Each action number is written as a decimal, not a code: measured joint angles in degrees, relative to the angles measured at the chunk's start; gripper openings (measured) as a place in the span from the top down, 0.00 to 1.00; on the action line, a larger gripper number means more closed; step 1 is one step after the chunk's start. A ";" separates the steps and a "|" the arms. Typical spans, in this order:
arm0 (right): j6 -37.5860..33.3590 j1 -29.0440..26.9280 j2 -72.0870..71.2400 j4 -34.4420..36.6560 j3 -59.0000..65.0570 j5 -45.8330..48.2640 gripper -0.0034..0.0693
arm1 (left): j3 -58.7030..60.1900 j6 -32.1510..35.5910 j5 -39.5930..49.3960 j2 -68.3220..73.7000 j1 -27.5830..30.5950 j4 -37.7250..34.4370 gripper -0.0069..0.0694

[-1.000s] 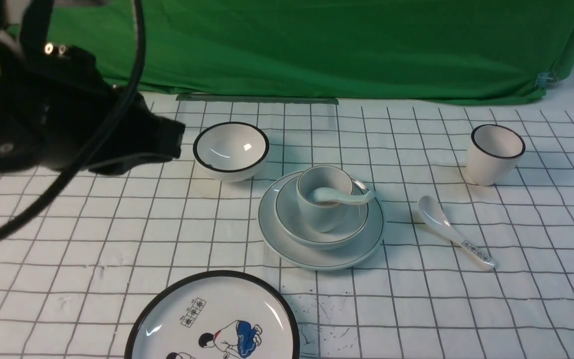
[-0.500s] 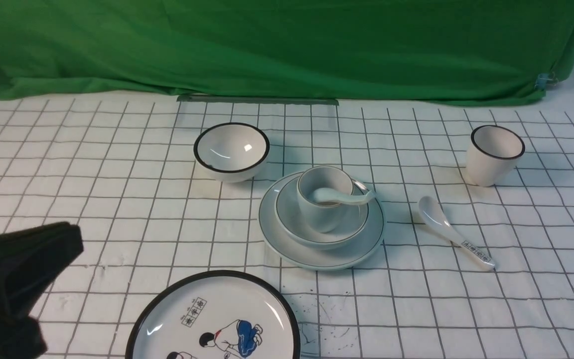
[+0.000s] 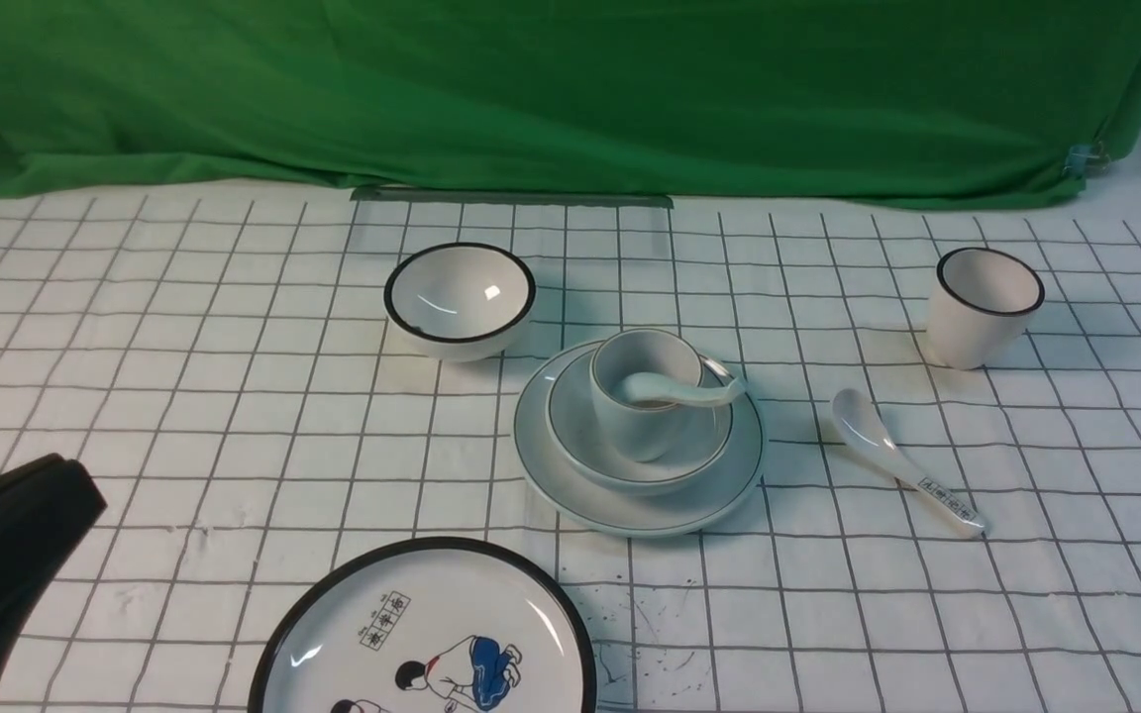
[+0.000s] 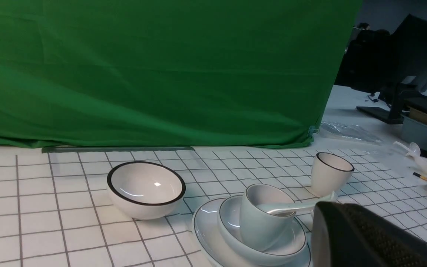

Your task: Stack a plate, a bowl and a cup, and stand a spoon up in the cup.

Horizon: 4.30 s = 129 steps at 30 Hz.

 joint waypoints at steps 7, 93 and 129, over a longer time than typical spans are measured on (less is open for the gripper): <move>0.00 0.00 0.07 0.06 0.00 2.68 0.77 | 0.00 0.00 -0.11 0.05 0.00 0.49 0.90; -2.84 -26.94 -0.42 -0.15 8.23 34.65 0.63 | 16.58 17.97 5.86 -14.70 26.30 -5.38 0.90; -2.84 -26.94 -0.42 -0.15 8.23 34.71 0.63 | 16.58 17.97 5.86 -14.70 26.35 -5.38 0.90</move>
